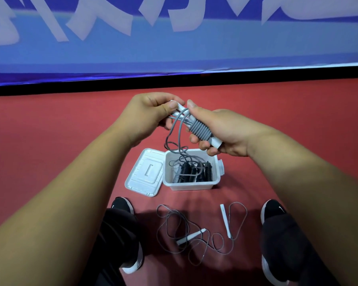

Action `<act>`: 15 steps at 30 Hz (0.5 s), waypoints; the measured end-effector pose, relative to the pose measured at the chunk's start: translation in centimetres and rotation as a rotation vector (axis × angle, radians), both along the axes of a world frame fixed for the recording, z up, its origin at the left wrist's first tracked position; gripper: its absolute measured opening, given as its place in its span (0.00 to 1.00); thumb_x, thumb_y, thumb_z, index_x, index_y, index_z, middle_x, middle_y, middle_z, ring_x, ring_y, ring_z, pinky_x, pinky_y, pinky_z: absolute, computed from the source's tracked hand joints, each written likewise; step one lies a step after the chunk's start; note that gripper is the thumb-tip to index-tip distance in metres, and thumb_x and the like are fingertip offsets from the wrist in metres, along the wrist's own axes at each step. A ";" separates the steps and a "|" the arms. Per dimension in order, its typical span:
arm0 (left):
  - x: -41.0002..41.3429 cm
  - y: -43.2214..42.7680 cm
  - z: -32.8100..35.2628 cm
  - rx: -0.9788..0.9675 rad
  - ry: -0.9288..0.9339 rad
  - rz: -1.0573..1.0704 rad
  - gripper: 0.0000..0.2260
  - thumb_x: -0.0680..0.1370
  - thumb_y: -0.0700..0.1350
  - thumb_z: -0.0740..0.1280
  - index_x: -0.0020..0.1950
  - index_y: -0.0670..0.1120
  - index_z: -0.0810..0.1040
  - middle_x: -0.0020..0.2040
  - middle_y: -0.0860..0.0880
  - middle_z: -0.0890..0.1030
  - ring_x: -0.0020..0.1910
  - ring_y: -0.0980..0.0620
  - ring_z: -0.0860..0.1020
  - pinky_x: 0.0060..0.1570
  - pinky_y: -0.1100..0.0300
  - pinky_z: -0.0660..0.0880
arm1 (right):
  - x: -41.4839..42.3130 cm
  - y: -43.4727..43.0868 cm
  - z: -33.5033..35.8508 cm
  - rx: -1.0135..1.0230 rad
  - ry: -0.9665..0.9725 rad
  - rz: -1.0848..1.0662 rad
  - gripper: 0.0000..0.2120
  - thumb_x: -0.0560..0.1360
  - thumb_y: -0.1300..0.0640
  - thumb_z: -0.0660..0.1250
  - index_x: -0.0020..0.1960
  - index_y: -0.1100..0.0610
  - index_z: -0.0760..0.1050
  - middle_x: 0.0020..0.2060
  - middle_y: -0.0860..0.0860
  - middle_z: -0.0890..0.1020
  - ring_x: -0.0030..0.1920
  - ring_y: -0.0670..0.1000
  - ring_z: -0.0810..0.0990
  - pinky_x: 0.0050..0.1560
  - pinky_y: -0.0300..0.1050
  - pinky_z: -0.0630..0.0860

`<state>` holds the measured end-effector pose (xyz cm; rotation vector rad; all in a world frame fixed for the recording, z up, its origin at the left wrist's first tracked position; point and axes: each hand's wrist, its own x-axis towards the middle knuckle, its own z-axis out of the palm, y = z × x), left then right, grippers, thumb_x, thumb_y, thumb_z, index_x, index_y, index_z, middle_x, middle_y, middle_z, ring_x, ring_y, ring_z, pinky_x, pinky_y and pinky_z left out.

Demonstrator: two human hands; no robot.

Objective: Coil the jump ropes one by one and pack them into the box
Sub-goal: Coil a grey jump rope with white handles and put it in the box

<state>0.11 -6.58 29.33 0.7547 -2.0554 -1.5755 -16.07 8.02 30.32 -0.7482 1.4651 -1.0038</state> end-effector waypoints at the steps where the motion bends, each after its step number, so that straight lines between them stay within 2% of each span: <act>1: 0.0 0.0 0.1 -0.019 -0.005 -0.005 0.08 0.84 0.39 0.67 0.58 0.41 0.85 0.43 0.40 0.82 0.36 0.47 0.75 0.44 0.52 0.77 | -0.1 0.0 0.0 0.008 0.016 0.006 0.28 0.79 0.29 0.64 0.55 0.56 0.79 0.38 0.53 0.82 0.29 0.48 0.73 0.27 0.40 0.66; 3: 0.0 0.0 0.2 -0.056 -0.017 -0.014 0.08 0.84 0.40 0.66 0.56 0.42 0.85 0.41 0.38 0.81 0.36 0.46 0.75 0.44 0.52 0.76 | -0.1 0.1 0.0 0.013 0.025 0.011 0.30 0.80 0.29 0.64 0.57 0.57 0.79 0.38 0.53 0.82 0.29 0.48 0.73 0.24 0.38 0.63; 7: 0.2 0.1 0.4 -0.088 -0.041 -0.035 0.08 0.84 0.40 0.67 0.53 0.44 0.86 0.40 0.28 0.77 0.36 0.47 0.73 0.42 0.54 0.74 | -0.2 0.1 -0.1 -0.003 -0.005 0.021 0.30 0.81 0.32 0.65 0.60 0.60 0.77 0.38 0.54 0.81 0.28 0.47 0.69 0.21 0.35 0.59; 11: 0.7 0.2 0.9 -0.144 -0.096 -0.062 0.08 0.84 0.42 0.66 0.53 0.45 0.85 0.31 0.40 0.75 0.31 0.51 0.72 0.36 0.62 0.69 | -0.1 0.3 0.1 -0.028 0.025 0.075 0.26 0.82 0.33 0.62 0.57 0.57 0.77 0.38 0.55 0.81 0.28 0.48 0.69 0.24 0.36 0.59; 15: 0.8 0.6 1.4 -0.237 -0.103 -0.079 0.08 0.84 0.42 0.66 0.52 0.45 0.85 0.30 0.42 0.76 0.31 0.52 0.72 0.38 0.64 0.70 | -0.3 0.5 0.1 -0.045 0.050 0.097 0.24 0.82 0.33 0.63 0.57 0.55 0.78 0.40 0.56 0.81 0.29 0.49 0.69 0.24 0.37 0.60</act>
